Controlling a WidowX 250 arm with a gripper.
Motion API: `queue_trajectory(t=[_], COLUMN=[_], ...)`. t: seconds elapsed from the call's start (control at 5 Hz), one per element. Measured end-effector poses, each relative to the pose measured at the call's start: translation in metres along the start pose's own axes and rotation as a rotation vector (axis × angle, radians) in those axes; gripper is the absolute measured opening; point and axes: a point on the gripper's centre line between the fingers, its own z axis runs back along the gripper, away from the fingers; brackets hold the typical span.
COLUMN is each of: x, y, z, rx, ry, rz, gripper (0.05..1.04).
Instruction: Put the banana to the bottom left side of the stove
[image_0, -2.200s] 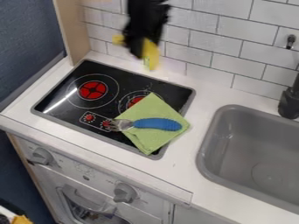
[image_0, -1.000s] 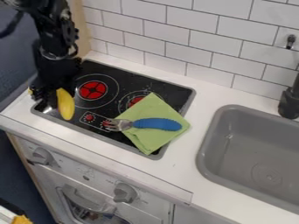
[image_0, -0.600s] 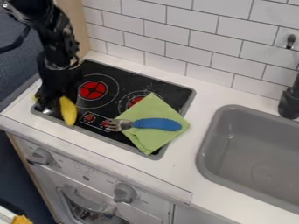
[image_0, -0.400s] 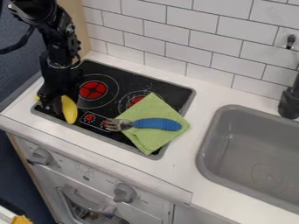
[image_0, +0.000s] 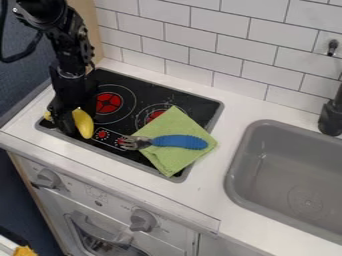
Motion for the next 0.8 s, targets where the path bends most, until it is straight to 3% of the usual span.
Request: queue_trajectory(t=[0.2,0.4,0.8], x=[-0.001,0.003,0.021], y=[0.001,0.001,-0.003], z=[0.001,0.019,0.077], rx=[0.001,-0.029,-0.049], ry=[0.004,-0.018,-0.068], rz=[0.0,0.027,0.069], gripper=[1.008,1.004,0.999])
